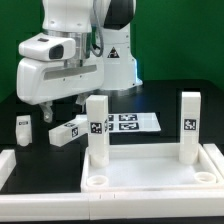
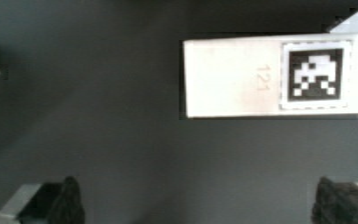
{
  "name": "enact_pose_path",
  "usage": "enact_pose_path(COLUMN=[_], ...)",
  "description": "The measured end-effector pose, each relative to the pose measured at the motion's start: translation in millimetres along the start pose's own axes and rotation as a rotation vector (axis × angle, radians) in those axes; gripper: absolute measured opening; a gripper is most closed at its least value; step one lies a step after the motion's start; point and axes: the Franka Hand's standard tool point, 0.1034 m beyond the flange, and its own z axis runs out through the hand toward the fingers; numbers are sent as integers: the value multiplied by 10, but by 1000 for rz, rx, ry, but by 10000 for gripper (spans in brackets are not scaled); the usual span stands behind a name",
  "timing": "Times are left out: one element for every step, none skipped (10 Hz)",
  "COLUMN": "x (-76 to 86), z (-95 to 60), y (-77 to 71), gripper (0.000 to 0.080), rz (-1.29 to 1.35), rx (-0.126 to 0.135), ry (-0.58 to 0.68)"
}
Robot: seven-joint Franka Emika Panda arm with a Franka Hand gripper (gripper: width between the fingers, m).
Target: Assemble desk
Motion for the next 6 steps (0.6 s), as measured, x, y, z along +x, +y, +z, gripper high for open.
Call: enact_pose_path(x=[-7,-9,0,5,-17,-54], z=[19,29,27,27,22,6], y=[-44,-70,-67,-67,-55,-19], gripper=[649,649,649,649,649,649], rz=[11,73,112,170,272,418], rx=[-19,-10,-8,-5,7,28], ry=[25,25,29,32,32,29])
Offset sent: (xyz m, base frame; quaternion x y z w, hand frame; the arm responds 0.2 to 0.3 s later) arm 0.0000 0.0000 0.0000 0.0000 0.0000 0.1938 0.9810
